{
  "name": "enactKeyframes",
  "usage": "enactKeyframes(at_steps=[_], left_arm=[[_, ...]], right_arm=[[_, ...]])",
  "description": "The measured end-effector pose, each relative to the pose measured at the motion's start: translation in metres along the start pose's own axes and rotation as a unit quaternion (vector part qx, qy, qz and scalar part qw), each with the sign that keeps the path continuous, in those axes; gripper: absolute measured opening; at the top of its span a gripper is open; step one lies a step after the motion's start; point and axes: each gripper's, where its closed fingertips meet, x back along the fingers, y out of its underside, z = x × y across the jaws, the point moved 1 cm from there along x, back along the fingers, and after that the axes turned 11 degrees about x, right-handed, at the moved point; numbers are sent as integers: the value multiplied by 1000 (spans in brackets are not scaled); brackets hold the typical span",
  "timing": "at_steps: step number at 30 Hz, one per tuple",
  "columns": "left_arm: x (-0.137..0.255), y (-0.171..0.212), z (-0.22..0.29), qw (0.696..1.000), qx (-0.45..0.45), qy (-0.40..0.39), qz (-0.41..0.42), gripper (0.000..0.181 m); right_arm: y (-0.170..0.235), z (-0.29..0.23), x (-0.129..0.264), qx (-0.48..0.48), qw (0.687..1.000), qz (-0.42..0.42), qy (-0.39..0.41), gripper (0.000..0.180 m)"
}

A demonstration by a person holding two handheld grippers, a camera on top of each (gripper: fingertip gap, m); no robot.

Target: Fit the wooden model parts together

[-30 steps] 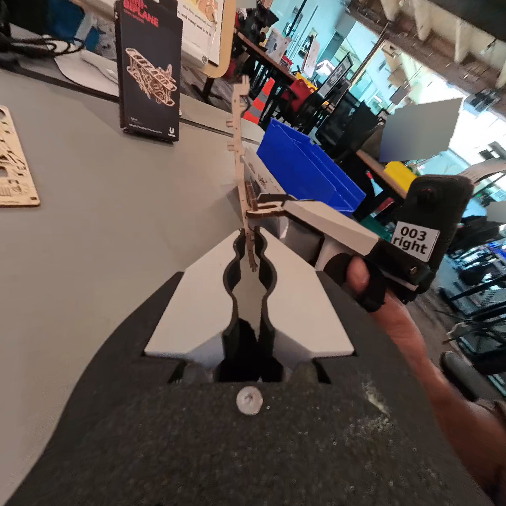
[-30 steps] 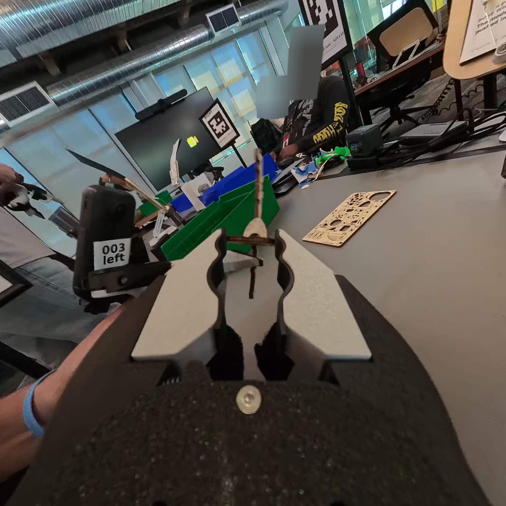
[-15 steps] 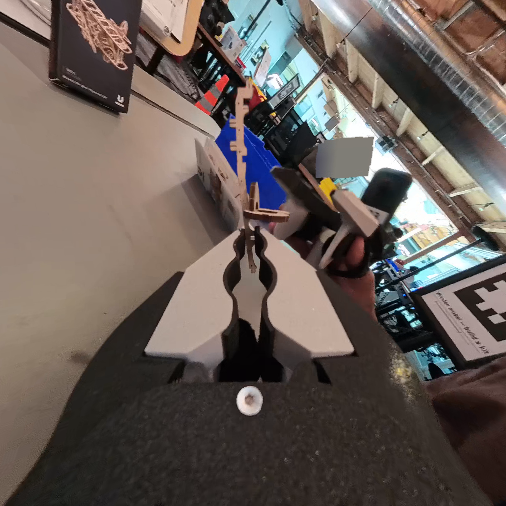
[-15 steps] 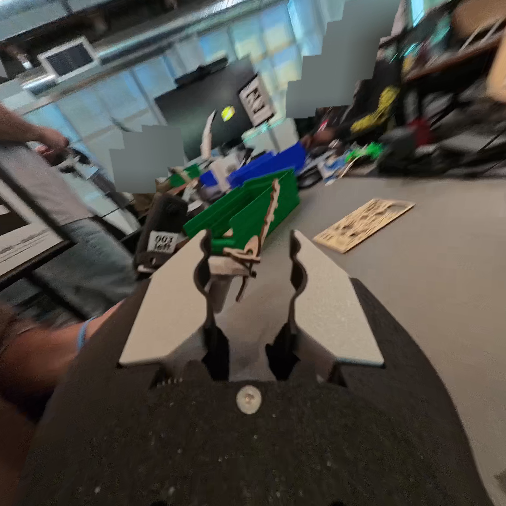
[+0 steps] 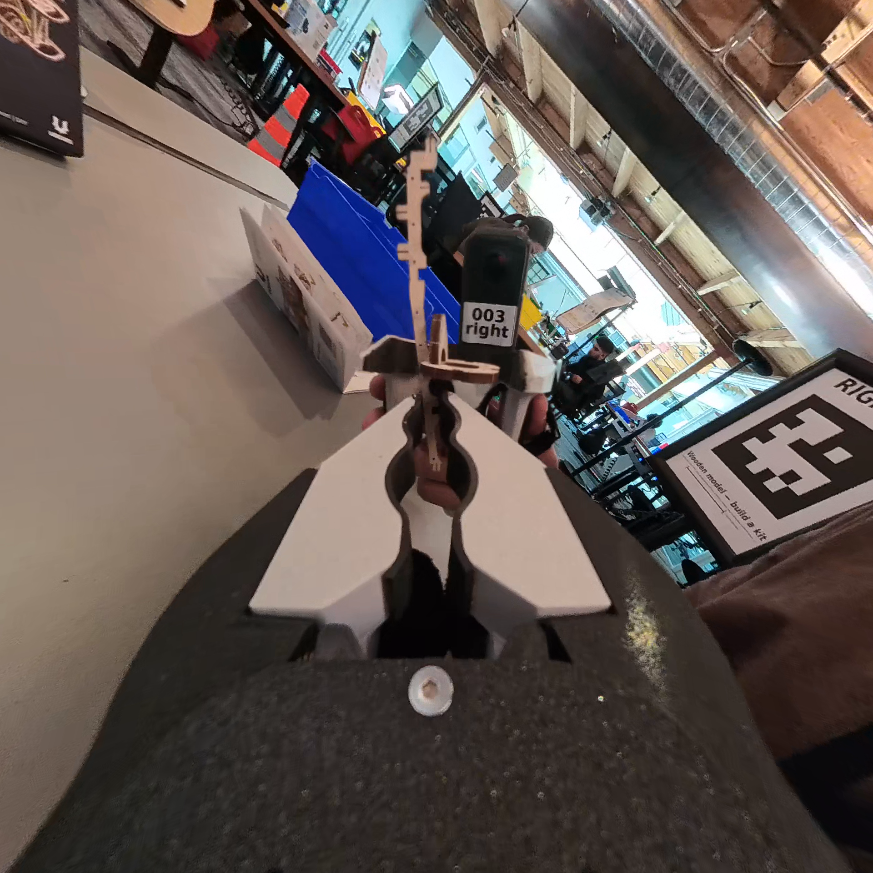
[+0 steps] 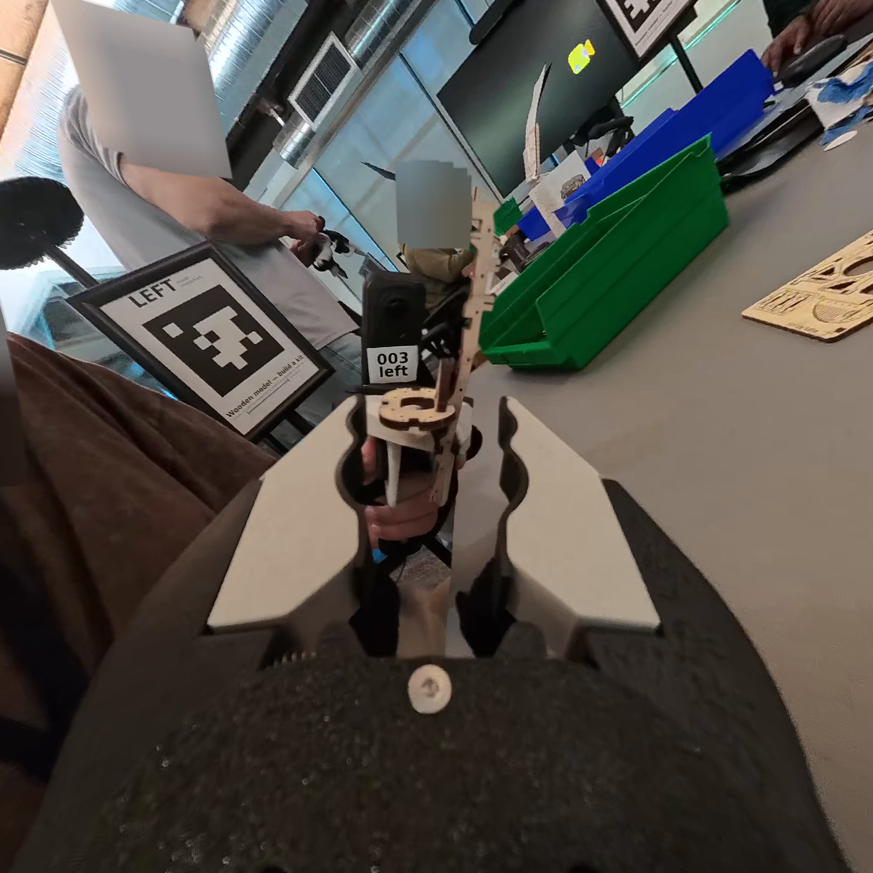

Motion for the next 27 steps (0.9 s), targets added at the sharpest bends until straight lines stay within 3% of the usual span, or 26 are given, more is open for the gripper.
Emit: enactKeyframes(at_steps=[11,27], left_arm=[[-2,3,3,1000,6,14,-7,3],[0,6,11,998,-8,47,-43,4]], right_arm=[[-2,-8,5,-30,999,15,-42,33],[-2,-17,7,-80,993,24,-82,32]])
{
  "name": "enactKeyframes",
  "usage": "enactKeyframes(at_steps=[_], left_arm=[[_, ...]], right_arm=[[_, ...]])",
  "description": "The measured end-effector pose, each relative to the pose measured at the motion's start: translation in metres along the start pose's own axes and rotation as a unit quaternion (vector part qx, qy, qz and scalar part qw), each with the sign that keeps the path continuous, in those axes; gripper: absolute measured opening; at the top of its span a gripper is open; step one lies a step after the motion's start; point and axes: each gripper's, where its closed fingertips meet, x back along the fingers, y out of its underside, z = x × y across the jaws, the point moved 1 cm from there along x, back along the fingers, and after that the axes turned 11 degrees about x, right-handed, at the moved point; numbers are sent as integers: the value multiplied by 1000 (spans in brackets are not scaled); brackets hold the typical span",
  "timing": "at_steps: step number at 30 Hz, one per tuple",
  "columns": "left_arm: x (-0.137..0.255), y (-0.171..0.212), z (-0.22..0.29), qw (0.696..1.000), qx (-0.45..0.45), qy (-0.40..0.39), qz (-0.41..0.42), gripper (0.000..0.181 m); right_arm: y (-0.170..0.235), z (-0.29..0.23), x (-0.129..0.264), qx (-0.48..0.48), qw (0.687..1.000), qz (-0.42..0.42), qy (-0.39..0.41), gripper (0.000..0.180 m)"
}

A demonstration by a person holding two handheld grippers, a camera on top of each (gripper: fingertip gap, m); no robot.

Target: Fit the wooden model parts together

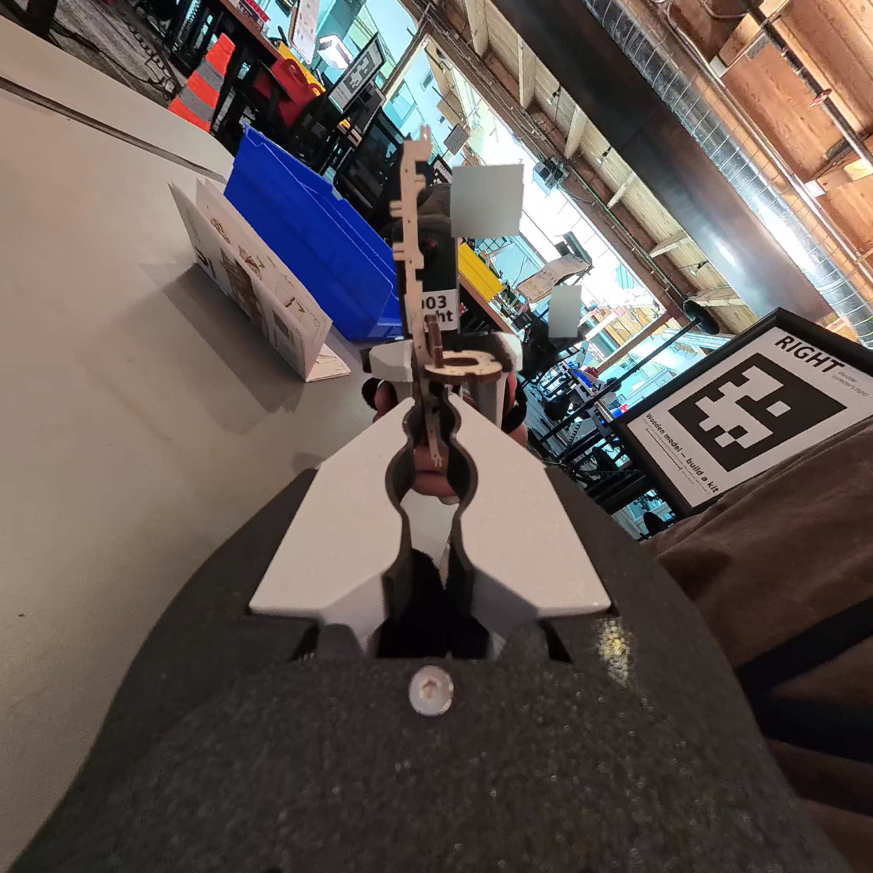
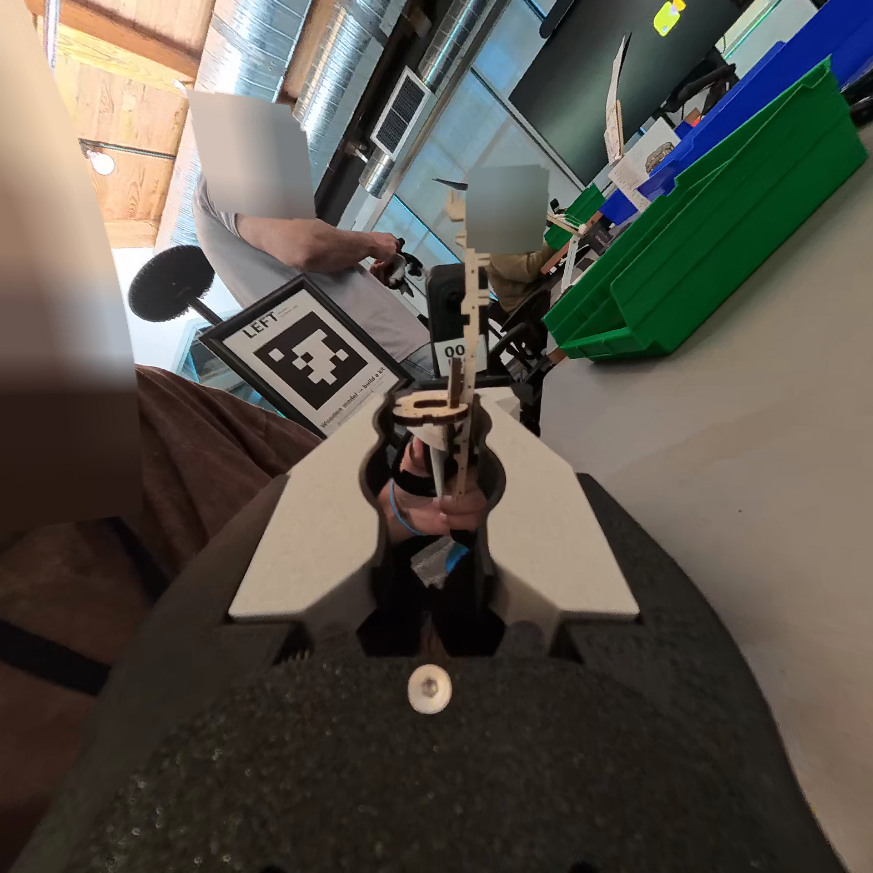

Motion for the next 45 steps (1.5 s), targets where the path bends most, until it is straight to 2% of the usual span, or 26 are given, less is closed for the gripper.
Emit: enactKeyframes(at_steps=[16,25,34,40,42,45], left_arm=[[3,-3,-3,1000,16,8,2,4],[2,-1,-7,1000,2,-12,-5,4],[3,0,-15,997,-35,-65,-6,4],[-1,3,-4,997,-55,-45,-20,5],[2,0,-2,997,-65,-46,-17,18],[17,-14,2,995,-93,-44,2,19]], right_arm=[[-1,4,0,4,1000,0,1,31],[2,7,-2,-2,1000,-8,7,32],[7,15,-4,19,998,-20,54,31],[0,4,4,-44,998,19,-44,32],[-3,3,7,-76,993,53,-77,32],[-7,-10,9,-128,975,90,-160,32]])
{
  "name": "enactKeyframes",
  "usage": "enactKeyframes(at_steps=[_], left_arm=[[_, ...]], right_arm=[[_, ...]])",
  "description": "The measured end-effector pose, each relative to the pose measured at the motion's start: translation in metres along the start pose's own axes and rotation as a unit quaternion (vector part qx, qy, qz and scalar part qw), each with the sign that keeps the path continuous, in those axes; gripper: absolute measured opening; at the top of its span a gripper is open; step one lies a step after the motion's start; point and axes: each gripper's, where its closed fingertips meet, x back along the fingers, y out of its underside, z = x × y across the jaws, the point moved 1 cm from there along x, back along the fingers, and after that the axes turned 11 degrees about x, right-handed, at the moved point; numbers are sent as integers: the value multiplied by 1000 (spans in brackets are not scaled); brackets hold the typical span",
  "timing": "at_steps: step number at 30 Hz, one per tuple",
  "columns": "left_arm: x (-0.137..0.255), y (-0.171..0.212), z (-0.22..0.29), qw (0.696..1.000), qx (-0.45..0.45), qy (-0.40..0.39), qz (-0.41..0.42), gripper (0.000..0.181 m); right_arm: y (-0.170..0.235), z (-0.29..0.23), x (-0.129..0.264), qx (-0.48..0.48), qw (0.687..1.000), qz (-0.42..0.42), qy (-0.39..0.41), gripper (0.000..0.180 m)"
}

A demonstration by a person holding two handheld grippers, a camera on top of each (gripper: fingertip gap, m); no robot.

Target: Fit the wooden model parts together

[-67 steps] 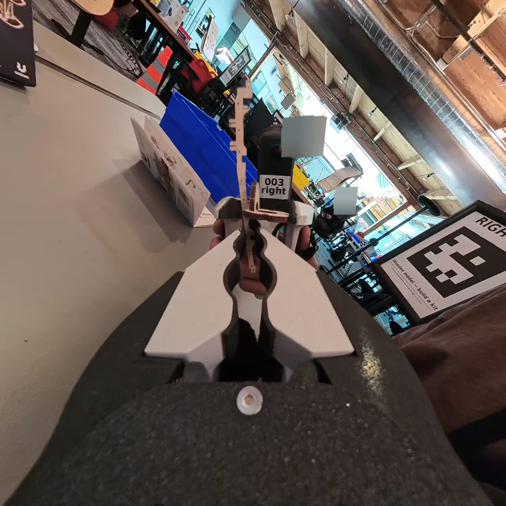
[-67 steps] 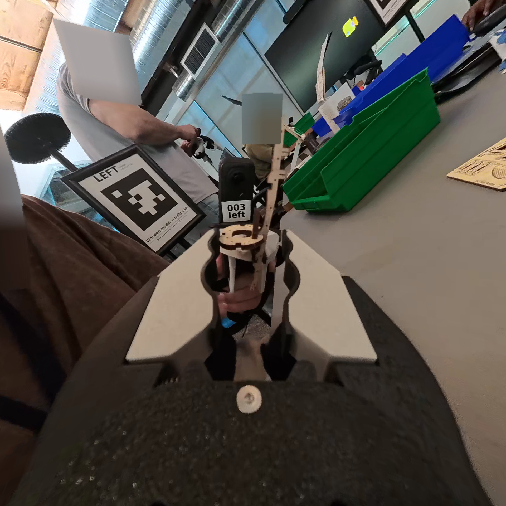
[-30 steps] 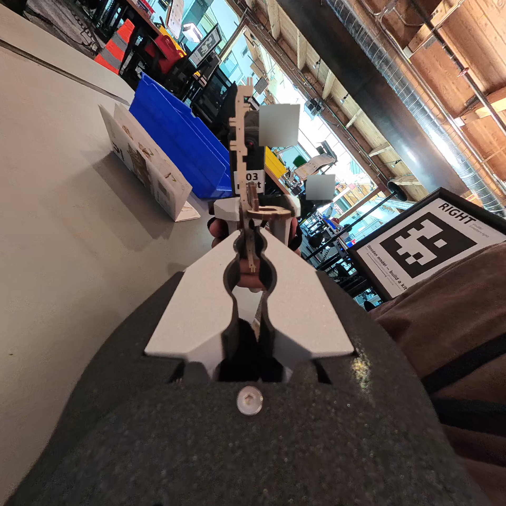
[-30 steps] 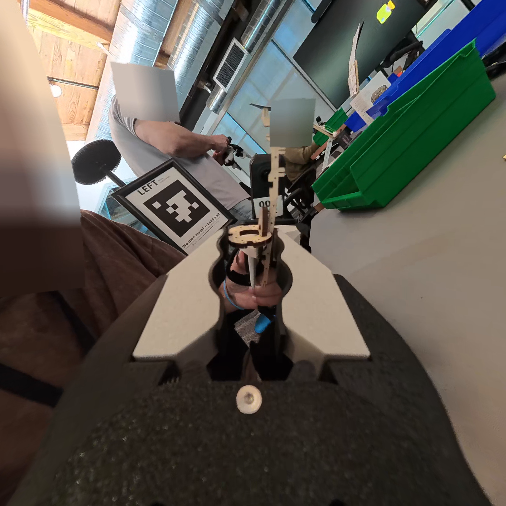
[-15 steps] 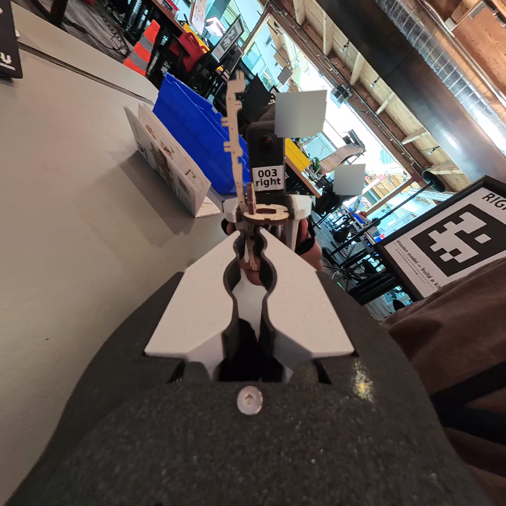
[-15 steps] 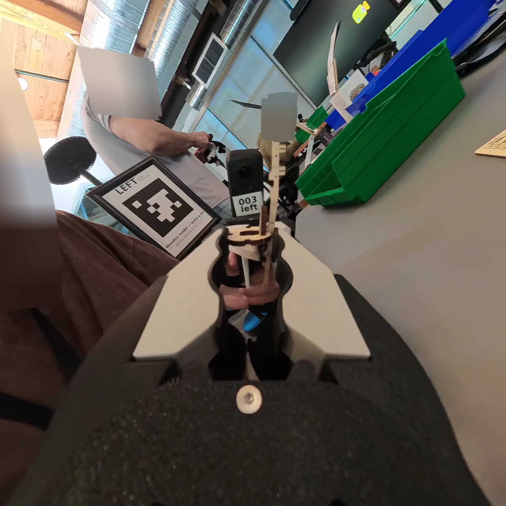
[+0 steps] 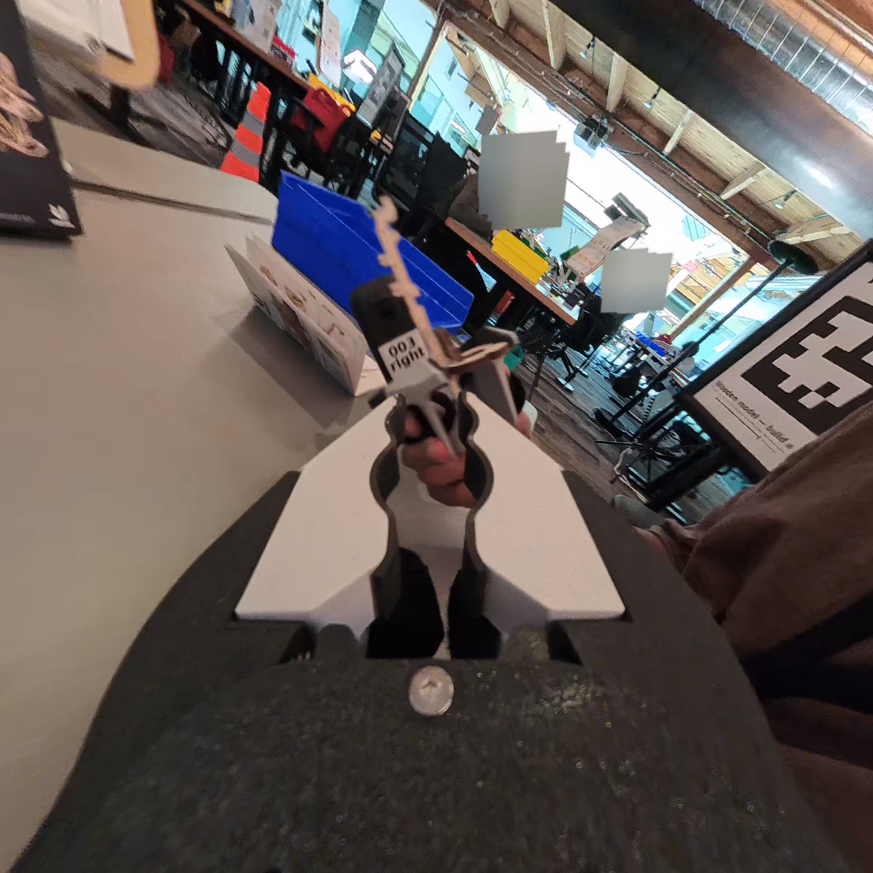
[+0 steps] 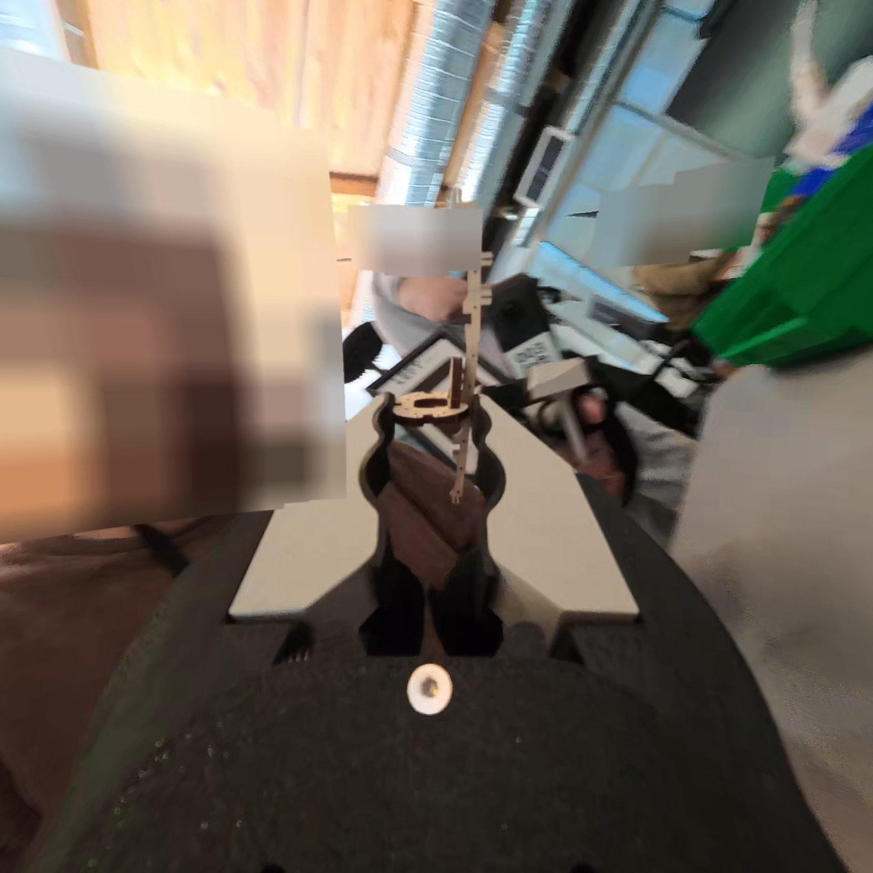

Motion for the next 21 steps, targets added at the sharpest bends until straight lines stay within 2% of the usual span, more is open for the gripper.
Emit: enactKeyframes(at_steps=[2,4,9,13,21], left_arm=[[9,-8,-2,1000,-7,5,8,19],[10,-10,6,999,11,50,0,20],[11,-6,34,985,62,156,-25,21],[15,-5,46,978,77,192,-27,5],[20,-7,53,971,102,216,-16,1]], right_arm=[[3,-10,-3,-63,996,9,-67,32],[11,-15,-10,-128,984,4,-121,31],[24,-24,-30,-200,960,-8,-197,31],[27,-26,-35,-205,956,-15,-208,32],[29,-29,-42,-192,961,-12,-197,31]])
